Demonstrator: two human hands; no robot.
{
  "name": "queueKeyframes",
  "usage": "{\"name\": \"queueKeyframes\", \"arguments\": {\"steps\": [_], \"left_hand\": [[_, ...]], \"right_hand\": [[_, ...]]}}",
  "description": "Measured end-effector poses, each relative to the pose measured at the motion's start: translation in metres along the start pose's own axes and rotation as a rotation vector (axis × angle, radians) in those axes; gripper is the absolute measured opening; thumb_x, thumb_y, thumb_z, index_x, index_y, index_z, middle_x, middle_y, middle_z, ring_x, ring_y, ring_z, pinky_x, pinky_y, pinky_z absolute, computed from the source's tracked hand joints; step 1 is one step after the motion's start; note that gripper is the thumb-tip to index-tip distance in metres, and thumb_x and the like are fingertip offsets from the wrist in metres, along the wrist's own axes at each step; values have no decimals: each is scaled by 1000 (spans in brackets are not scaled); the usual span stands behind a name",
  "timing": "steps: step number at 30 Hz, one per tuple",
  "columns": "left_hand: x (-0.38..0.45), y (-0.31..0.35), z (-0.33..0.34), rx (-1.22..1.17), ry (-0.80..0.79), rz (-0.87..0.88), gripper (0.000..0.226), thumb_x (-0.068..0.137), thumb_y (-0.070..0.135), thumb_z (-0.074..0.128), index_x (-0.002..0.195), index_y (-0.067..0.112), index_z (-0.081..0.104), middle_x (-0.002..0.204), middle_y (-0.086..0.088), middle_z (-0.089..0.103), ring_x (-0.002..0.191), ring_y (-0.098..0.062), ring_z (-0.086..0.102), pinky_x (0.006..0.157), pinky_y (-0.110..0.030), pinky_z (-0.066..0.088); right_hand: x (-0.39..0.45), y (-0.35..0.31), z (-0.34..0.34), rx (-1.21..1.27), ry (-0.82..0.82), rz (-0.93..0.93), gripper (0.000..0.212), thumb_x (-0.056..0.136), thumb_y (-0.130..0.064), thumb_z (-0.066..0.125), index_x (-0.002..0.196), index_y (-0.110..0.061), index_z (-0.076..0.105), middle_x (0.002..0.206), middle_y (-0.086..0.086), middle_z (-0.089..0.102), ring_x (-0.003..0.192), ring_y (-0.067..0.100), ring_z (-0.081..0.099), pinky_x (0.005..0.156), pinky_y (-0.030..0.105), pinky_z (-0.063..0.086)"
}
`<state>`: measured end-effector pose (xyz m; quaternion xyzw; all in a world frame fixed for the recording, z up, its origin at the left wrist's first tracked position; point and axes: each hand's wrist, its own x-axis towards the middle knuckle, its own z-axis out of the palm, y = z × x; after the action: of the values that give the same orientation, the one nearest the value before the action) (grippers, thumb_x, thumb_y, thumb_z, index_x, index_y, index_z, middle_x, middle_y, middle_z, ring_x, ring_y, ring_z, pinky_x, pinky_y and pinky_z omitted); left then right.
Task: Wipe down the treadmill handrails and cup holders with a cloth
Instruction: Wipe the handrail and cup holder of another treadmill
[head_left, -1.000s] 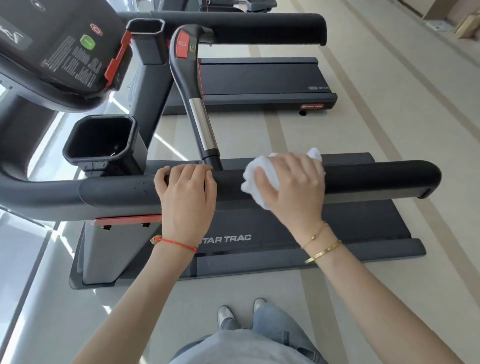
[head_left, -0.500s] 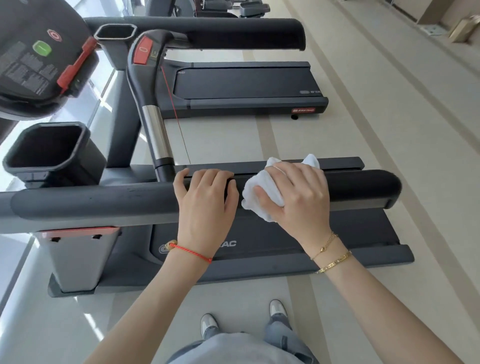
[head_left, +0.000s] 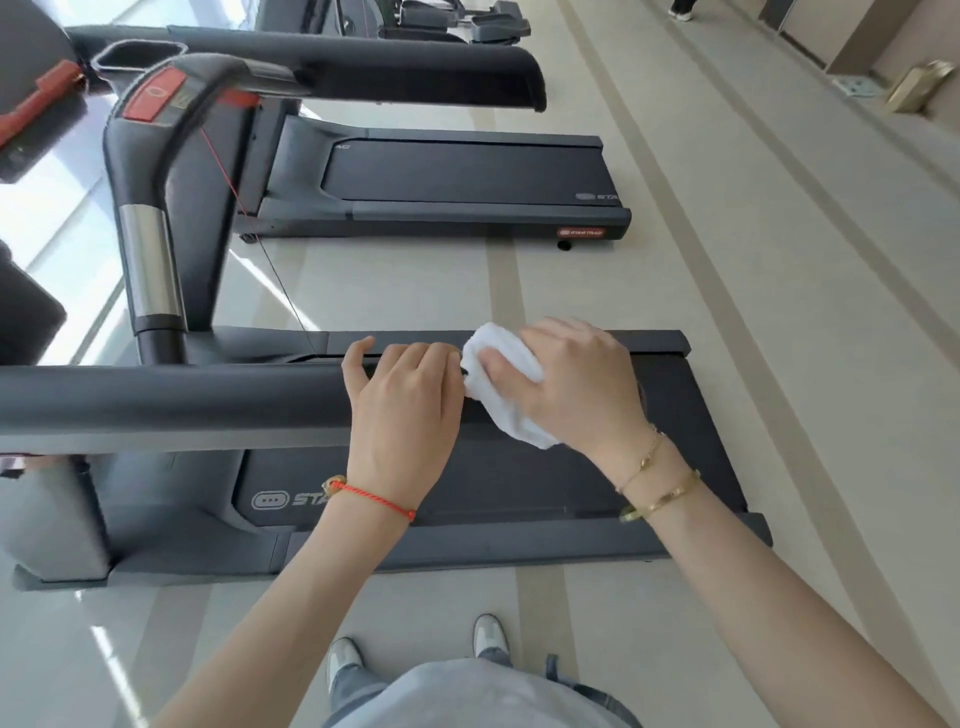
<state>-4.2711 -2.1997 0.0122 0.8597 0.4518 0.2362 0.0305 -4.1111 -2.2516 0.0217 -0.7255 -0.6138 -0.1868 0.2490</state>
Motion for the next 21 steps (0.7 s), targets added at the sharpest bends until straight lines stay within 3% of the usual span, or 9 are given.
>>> {"name": "queueKeyframes", "arguments": {"steps": [3, 5, 9, 11, 14, 16, 18, 21], "left_hand": [[0, 12, 5, 12, 20, -39, 40, 100, 23, 27, 86, 20, 64, 79, 9, 63, 84, -19, 58, 112, -44, 24], [0, 19, 8, 12, 41, -54, 41, 102, 25, 28, 90, 19, 67, 82, 8, 66, 86, -20, 59, 112, -44, 24], [1, 34, 14, 25, 50, -21, 39, 103, 25, 31, 93, 20, 68, 84, 7, 68, 86, -20, 60, 108, -40, 27], [2, 39, 17, 39, 71, -2, 40, 103, 26, 31, 91, 21, 69, 84, 7, 69, 84, -20, 61, 102, -38, 29], [2, 39, 18, 54, 125, 13, 40, 102, 25, 32, 89, 21, 69, 81, 7, 69, 80, -21, 60, 94, -38, 32], [2, 39, 19, 52, 147, 9, 39, 102, 24, 33, 89, 21, 69, 78, 7, 68, 78, -21, 60, 91, -39, 33], [2, 39, 20, 49, 153, 2, 38, 102, 24, 34, 89, 21, 69, 77, 7, 67, 77, -21, 60, 90, -39, 34], [2, 39, 20, 50, 145, 10, 36, 102, 24, 35, 90, 21, 69, 79, 8, 67, 78, -20, 59, 90, -39, 33]], "right_hand": [[-27, 15, -1, 40, 146, -36, 38, 93, -52, 52, 82, -21, 70, 86, -4, 69, 76, 21, 58, 72, 36, 47], [-44, 34, -5, 101, 144, 0, 38, 95, -52, 52, 97, -19, 71, 103, -3, 69, 87, 21, 59, 81, 37, 48], [-36, 60, -14, 458, -63, 367, 41, 89, -60, 43, 87, -26, 65, 85, -12, 63, 79, 7, 58, 67, 30, 49], [-38, 62, -13, 503, -52, 399, 41, 89, -62, 42, 89, -27, 65, 84, -14, 63, 79, 5, 59, 67, 29, 49], [-64, 55, -11, 544, 19, 387, 35, 93, -56, 47, 113, -31, 61, 112, -20, 56, 107, 3, 55, 89, 28, 48], [-79, 52, -9, 591, 5, 375, 39, 95, -52, 50, 128, -32, 54, 131, -14, 48, 122, 9, 47, 99, 31, 43], [-76, 55, -11, 598, -33, 363, 39, 93, -53, 51, 126, -31, 55, 130, -13, 49, 120, 9, 49, 98, 32, 44], [-49, 66, -17, 652, -131, 484, 34, 84, -66, 50, 97, -36, 62, 100, -20, 62, 95, 0, 60, 78, 25, 48]]}}
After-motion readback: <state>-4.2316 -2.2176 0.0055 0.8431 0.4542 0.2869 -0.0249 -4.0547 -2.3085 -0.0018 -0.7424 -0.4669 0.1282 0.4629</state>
